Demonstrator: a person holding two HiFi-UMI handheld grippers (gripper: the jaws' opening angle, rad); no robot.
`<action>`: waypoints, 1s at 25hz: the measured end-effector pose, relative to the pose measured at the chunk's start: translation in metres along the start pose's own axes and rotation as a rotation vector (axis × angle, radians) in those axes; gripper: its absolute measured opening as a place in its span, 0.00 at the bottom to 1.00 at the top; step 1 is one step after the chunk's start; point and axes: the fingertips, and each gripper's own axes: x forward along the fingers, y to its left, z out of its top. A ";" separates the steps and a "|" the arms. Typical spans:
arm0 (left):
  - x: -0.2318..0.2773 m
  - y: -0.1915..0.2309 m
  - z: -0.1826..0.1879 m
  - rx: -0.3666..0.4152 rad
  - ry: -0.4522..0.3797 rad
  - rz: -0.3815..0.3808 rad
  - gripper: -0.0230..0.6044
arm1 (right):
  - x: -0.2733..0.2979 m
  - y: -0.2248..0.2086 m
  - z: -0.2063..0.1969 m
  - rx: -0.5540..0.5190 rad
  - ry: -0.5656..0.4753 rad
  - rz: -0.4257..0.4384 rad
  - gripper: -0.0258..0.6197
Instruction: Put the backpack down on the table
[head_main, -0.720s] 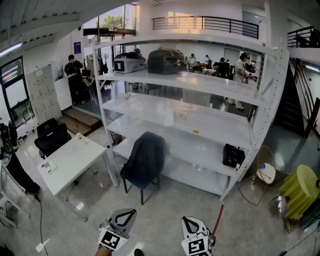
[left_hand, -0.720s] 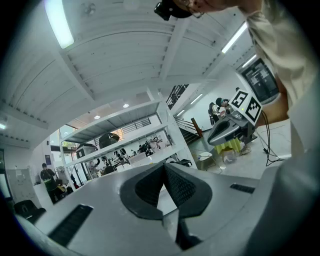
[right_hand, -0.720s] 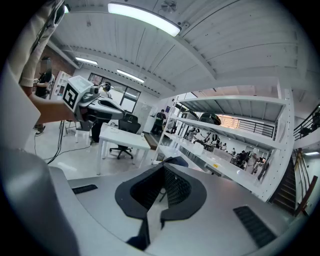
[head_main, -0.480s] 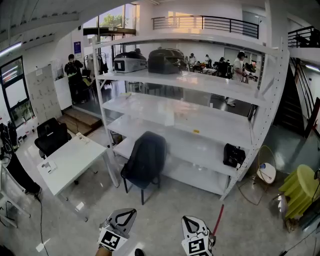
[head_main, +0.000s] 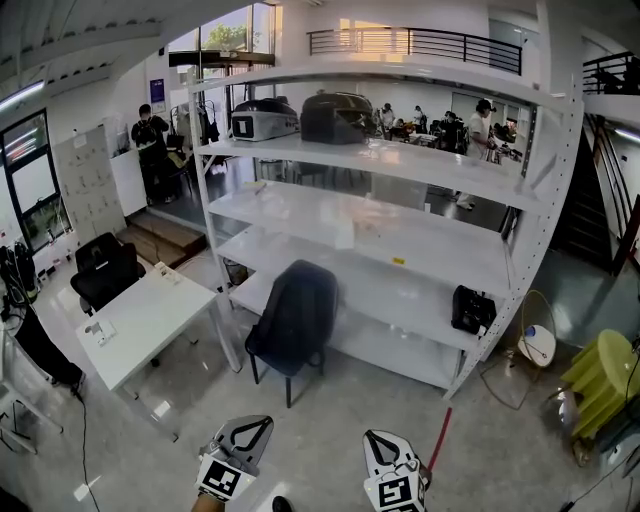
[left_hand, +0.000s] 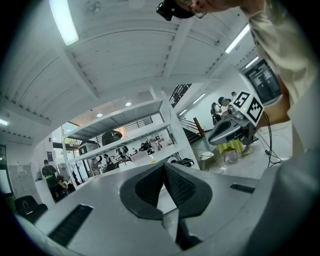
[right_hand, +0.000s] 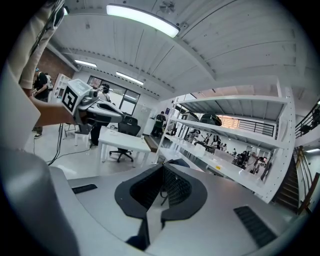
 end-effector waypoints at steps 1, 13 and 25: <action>0.001 0.002 -0.002 0.001 0.003 0.000 0.06 | 0.003 0.000 0.000 0.000 -0.002 0.000 0.08; 0.028 0.075 -0.037 -0.034 0.003 -0.008 0.06 | 0.084 0.002 0.017 0.005 0.028 -0.010 0.08; 0.059 0.197 -0.086 -0.072 -0.059 -0.056 0.06 | 0.205 0.013 0.055 -0.033 0.035 -0.077 0.08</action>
